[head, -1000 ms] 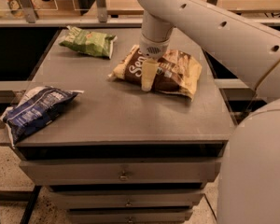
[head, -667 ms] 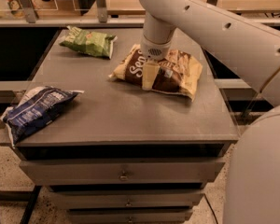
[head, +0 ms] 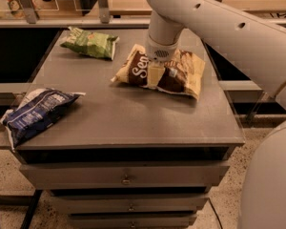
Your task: Move brown chip bag near blue chip bag
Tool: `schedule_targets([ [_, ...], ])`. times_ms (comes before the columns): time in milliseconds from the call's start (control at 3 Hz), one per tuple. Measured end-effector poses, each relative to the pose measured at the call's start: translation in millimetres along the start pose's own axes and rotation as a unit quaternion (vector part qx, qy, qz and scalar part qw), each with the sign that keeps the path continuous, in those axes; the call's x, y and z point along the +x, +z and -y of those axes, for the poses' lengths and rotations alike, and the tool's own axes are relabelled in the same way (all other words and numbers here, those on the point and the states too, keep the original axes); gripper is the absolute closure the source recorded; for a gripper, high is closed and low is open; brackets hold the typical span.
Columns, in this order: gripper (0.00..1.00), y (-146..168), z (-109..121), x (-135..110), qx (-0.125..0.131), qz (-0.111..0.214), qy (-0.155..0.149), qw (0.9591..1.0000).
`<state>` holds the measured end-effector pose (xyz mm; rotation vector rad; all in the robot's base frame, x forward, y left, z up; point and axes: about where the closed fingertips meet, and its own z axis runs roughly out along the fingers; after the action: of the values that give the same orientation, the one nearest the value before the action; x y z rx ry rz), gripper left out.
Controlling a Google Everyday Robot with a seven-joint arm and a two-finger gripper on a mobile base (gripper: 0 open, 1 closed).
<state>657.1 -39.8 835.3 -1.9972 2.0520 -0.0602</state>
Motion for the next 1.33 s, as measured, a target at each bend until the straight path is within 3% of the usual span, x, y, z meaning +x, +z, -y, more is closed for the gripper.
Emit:
schedule_targets([
  [333, 1.0, -27.6, -10.2, -10.5, 0.005, 0.02, -0.039, 0.999],
  [1000, 1.0, -104.4, -55.4, -34.8, 0.003, 0.074, -0.136, 0.9879],
  [1333, 1.0, -121.7, -84.2, -49.7, -0.006, 0.088, -0.169, 0.9817],
])
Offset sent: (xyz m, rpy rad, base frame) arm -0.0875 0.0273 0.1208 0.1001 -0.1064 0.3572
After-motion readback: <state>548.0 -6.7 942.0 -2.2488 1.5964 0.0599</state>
